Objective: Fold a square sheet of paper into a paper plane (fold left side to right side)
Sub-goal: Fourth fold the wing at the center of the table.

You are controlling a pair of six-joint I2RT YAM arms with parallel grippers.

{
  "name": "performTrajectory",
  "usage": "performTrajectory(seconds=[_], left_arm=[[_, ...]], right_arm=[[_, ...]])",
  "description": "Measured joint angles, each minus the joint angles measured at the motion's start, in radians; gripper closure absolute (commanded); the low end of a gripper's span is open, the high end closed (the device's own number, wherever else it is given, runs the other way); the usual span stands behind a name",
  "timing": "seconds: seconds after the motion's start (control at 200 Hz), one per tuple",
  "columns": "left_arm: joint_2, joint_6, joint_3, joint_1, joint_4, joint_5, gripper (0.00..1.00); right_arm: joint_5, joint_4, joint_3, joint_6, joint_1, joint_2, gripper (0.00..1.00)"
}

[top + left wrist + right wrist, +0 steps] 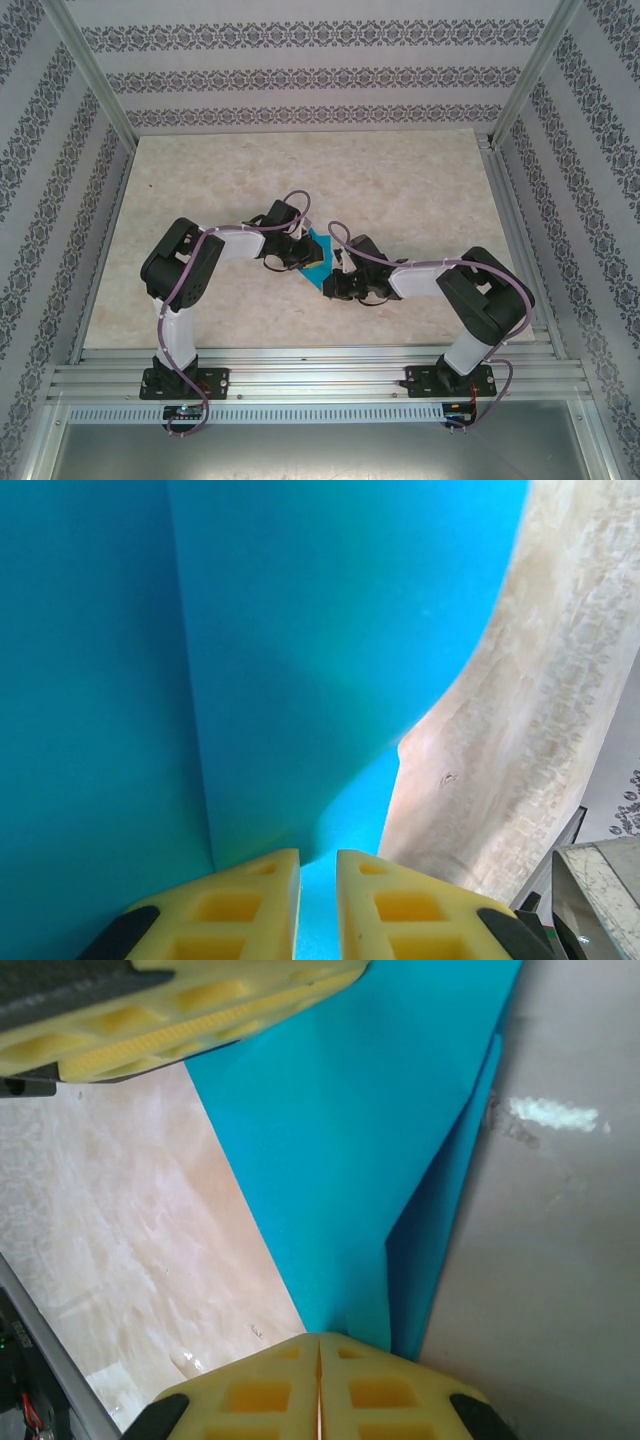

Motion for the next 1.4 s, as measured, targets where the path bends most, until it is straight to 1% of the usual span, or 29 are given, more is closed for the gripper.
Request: performTrajectory(seconds=[0.29,0.47,0.789,0.884,0.964,1.064,1.134,1.209,1.314,1.399], left_arm=[[0.000,0.003,0.000,-0.002,-0.003,0.001,0.80],[0.000,0.010,0.005,-0.002,-0.013,0.000,0.80],[-0.007,0.026,0.044,0.000,-0.080,0.000,0.68],[-0.037,0.042,0.070,0.018,-0.130,-0.007,0.65],[-0.097,0.062,0.088,0.036,-0.163,-0.017,0.64],[-0.192,0.078,0.090,0.051,-0.179,-0.026,0.64],[-0.256,0.082,0.073,0.052,-0.172,-0.026,0.68],[-0.318,0.085,0.017,0.050,-0.152,-0.021,0.71],[-0.341,0.080,-0.075,0.037,-0.124,-0.014,0.75],[-0.331,0.065,-0.145,0.016,-0.098,-0.001,0.75]], right_arm=[[-0.010,-0.030,-0.051,-0.002,-0.003,-0.058,0.95],[-0.037,-0.038,-0.045,-0.006,-0.013,-0.043,0.96],[-0.090,-0.047,-0.025,0.003,-0.032,-0.013,0.96],[-0.099,-0.047,-0.024,0.012,-0.037,-0.009,0.97],[-0.107,-0.047,-0.023,0.019,-0.043,-0.006,0.97],[-0.116,-0.048,-0.022,0.026,-0.049,-0.003,0.98],[-0.119,-0.051,-0.019,0.027,-0.049,-0.002,0.98],[-0.119,-0.055,-0.017,0.029,-0.049,0.000,0.98],[-0.120,-0.060,-0.014,0.029,-0.049,0.001,0.98],[-0.121,-0.066,-0.010,0.029,-0.050,0.002,0.98]])
